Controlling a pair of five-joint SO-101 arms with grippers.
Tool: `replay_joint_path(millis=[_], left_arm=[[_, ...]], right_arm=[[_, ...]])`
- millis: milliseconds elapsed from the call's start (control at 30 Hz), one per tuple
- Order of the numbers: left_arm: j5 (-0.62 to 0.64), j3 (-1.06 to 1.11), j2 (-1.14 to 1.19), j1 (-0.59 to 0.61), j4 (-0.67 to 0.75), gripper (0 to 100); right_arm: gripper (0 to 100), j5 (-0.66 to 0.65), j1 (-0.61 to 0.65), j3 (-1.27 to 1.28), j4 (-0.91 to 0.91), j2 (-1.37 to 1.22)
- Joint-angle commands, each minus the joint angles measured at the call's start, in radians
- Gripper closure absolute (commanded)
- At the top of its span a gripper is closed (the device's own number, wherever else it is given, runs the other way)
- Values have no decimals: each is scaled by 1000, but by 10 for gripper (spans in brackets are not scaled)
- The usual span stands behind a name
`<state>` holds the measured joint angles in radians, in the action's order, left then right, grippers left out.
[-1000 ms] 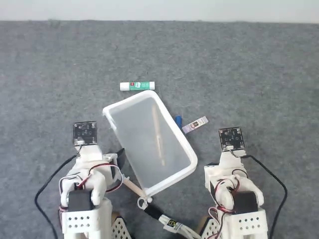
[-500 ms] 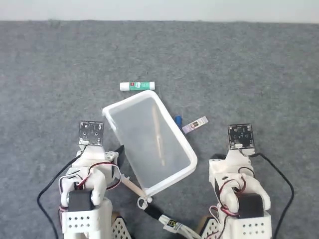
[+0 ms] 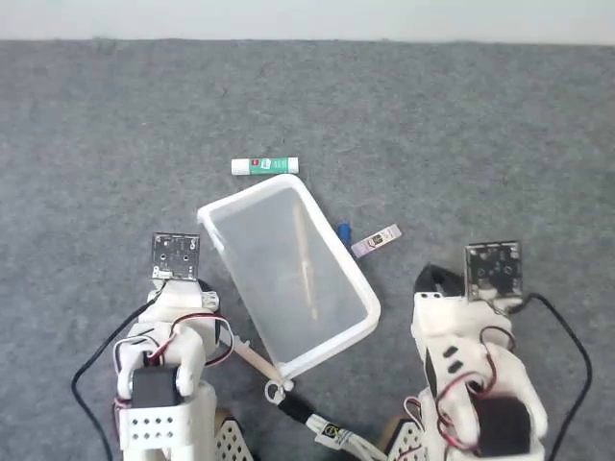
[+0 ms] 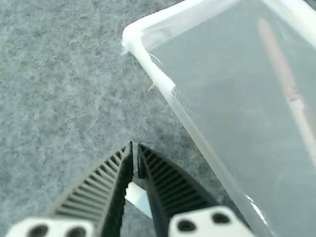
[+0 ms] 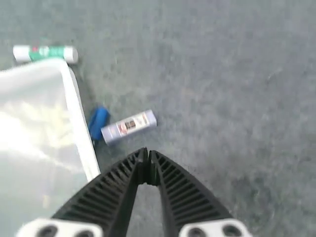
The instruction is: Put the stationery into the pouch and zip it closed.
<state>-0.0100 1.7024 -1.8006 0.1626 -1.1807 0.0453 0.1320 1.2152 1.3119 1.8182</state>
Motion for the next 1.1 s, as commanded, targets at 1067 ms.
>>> replay_joint_path(millis=[1067], left_arm=[[-18, -77, -14, 86, 80, 988]], right_arm=[[992, 84, 676, -493, 252, -980]])
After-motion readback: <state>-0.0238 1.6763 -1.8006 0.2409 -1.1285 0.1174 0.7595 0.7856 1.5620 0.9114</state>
